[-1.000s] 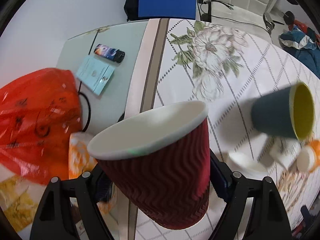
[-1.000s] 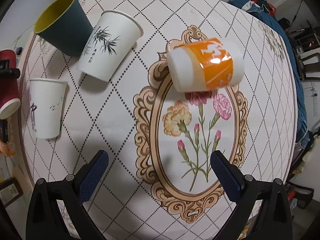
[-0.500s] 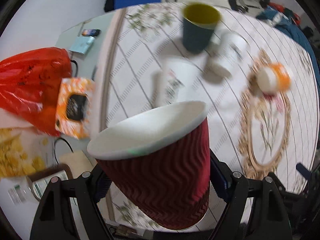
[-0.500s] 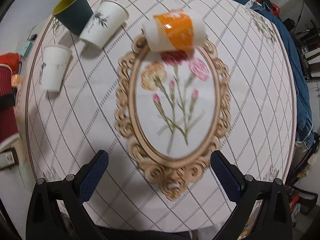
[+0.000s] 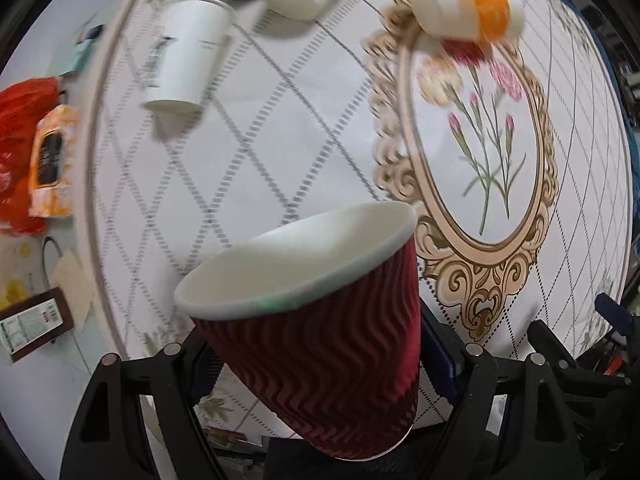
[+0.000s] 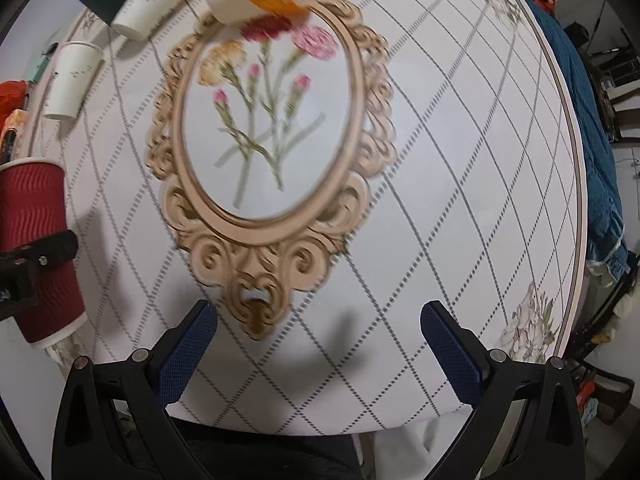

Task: Flip cup upside down
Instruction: 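Lift the red cup with the left gripper and carry it toward the flower oval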

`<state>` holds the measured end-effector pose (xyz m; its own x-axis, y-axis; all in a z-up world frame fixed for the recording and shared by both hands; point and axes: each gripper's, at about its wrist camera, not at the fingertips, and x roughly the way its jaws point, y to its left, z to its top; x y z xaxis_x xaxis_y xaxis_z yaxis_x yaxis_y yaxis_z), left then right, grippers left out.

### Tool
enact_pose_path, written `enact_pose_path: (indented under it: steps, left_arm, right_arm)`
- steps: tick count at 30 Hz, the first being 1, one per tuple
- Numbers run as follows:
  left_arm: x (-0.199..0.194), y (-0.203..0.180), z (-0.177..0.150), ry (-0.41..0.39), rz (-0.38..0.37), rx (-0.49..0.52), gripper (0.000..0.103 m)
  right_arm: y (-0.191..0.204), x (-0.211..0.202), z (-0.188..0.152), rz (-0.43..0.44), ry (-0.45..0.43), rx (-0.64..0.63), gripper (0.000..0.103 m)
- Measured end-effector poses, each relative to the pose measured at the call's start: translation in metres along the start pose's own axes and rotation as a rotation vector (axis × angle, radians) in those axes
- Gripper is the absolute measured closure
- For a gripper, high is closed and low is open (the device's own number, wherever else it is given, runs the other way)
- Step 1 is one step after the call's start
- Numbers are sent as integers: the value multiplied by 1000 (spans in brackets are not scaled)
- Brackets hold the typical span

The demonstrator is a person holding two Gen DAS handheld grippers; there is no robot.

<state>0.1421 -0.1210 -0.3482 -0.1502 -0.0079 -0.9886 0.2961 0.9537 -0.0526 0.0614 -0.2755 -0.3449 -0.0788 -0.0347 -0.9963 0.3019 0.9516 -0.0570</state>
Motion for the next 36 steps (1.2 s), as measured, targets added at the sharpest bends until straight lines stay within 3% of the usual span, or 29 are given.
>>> enact_pose_path:
  steps: [3, 9, 12, 21, 36]
  left_arm:
    - [10, -14, 4, 13, 6, 46, 21]
    - [18, -48, 12, -11, 89, 214, 21]
    - [19, -54, 16, -22, 117, 249, 21]
    - [22, -54, 23, -12, 107, 252, 19]
    - [50, -58, 22, 31, 86, 153, 17]
  right_arm:
    - [-11, 8, -5, -7, 15, 15, 0]
    - [-28, 21, -9, -42, 24, 34, 0]
    - [-36, 26, -9, -63, 24, 36, 0]
    - [-61, 39, -12, -67, 32, 73, 0]
    - [-74, 39, -6, -66, 30, 86, 0]
